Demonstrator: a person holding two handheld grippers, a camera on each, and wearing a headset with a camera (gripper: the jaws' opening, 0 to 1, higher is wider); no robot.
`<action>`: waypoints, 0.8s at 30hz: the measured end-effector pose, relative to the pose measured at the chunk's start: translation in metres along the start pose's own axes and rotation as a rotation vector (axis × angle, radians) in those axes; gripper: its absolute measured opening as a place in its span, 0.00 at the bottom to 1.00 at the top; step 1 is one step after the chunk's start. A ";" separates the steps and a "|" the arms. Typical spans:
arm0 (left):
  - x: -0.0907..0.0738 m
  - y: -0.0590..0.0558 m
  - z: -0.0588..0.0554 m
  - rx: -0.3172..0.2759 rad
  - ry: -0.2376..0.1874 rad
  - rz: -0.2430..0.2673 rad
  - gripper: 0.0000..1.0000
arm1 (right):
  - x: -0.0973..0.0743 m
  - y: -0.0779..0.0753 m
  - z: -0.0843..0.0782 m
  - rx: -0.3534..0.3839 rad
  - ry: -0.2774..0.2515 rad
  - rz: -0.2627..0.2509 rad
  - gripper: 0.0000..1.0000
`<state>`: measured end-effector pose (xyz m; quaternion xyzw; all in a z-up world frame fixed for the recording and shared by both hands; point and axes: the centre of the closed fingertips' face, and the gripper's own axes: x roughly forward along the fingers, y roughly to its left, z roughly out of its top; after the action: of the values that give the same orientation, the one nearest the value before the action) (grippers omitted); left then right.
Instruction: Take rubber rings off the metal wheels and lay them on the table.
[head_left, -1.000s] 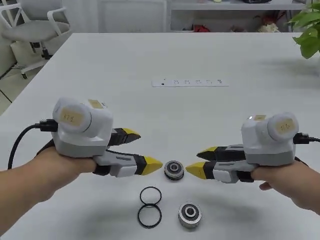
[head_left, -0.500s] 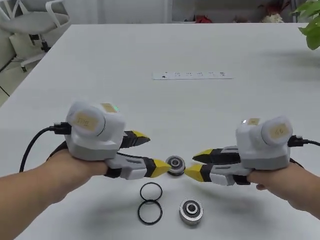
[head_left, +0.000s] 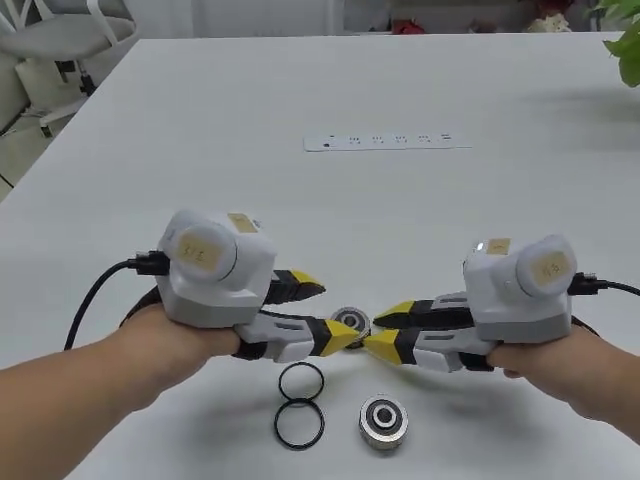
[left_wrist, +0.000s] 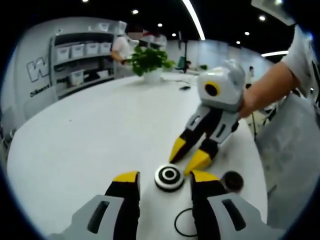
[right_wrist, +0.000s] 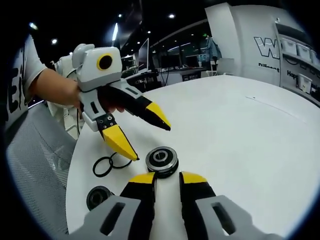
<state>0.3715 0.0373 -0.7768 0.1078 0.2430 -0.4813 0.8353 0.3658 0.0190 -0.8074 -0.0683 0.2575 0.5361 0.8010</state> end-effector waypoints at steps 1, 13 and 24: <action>0.001 0.000 0.000 -0.001 0.000 -0.001 0.40 | 0.000 0.000 0.000 0.001 -0.001 0.003 0.14; 0.010 -0.007 -0.002 0.036 0.003 -0.016 0.25 | 0.000 0.002 0.000 0.005 -0.010 0.017 0.11; 0.014 -0.007 -0.008 0.048 0.016 -0.006 0.18 | 0.002 0.001 0.000 0.011 -0.018 0.017 0.10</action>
<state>0.3689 0.0261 -0.7902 0.1310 0.2384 -0.4886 0.8290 0.3657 0.0207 -0.8077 -0.0566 0.2539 0.5421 0.7990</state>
